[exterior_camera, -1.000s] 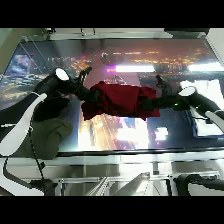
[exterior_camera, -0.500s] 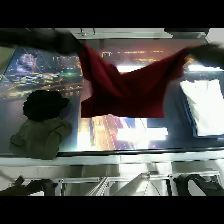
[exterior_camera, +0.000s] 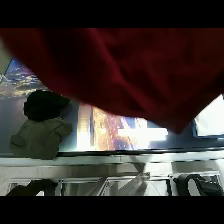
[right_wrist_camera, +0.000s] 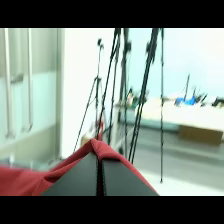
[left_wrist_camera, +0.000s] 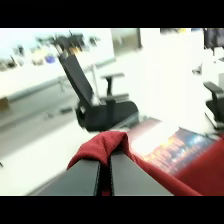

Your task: Fold the shirts.

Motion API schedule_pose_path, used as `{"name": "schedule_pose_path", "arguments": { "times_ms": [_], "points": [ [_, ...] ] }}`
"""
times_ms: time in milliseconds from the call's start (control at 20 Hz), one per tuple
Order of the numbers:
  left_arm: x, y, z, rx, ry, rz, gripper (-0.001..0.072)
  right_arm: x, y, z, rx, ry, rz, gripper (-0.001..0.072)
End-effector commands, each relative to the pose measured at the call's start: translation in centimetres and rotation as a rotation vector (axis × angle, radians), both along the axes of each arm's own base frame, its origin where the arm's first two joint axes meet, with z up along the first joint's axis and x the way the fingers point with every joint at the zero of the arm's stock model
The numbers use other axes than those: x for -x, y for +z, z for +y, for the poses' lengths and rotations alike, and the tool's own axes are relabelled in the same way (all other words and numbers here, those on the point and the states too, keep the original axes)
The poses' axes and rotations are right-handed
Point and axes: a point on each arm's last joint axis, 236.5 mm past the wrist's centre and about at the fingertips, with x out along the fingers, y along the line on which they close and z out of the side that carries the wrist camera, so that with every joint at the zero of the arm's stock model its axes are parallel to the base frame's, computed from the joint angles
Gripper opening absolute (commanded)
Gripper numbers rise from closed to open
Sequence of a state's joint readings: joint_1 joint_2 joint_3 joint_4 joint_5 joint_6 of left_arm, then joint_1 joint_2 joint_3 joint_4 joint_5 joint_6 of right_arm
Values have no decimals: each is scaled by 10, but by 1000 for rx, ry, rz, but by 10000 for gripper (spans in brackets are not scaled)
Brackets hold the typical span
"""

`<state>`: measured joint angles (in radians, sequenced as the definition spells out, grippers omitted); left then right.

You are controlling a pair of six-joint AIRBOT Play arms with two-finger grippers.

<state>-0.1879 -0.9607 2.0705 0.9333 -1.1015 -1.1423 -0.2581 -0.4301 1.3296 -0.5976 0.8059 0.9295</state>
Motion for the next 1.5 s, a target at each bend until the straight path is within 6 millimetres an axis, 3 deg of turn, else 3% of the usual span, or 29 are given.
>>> {"name": "schedule_pose_path", "arguments": {
  "times_ms": [0,100,250,350,500,550,600,650,700,800,900,1050,1100,1150,1250,1450],
  "points": [
    [-21,-15,5,-16,42,42,21,-21,-8,-3,-12,14,50,14],
    [-80,-77,-8,-59,33,227,21,-74,-49,-5,-62,81,242,15],
    [-170,-200,-17,-101,46,548,22,-164,-137,-18,-146,138,564,14],
    [-218,-289,-8,-106,80,763,22,-217,-211,-28,-218,164,778,15],
    [-258,-423,13,-129,123,1052,30,-278,-341,-36,-325,186,1085,27],
    [-265,-457,18,-131,131,1126,147,-291,-383,-34,-356,191,1170,211],
    [-270,-485,24,-122,145,1194,403,-300,-425,-34,-387,191,1249,507],
    [-274,-507,33,-109,164,1245,709,-304,-456,-34,-413,190,1309,598],
    [-277,-522,43,-97,182,1281,720,-306,-480,-36,-430,187,1356,598],
    [-279,-531,65,-102,189,1330,720,-301,-496,-43,-429,199,1393,597],
    [-282,-525,84,-100,189,1347,720,-290,-484,-54,-427,228,1396,595],
    [-298,-518,93,-96,202,1304,720,-258,-453,-70,-395,278,1416,565],
    [-302,-520,91,-101,197,1299,720,-243,-449,-76,-363,275,1444,428],
    [-304,-526,85,-112,184,1304,701,-228,-448,-80,-328,268,1469,346],
    [-305,-546,70,-152,137,1335,703,-195,-451,-83,-308,237,1538,368],
    [-304,-588,37,-207,72,1376,702,-118,-482,-79,-368,160,1668,367]
  ]
}}
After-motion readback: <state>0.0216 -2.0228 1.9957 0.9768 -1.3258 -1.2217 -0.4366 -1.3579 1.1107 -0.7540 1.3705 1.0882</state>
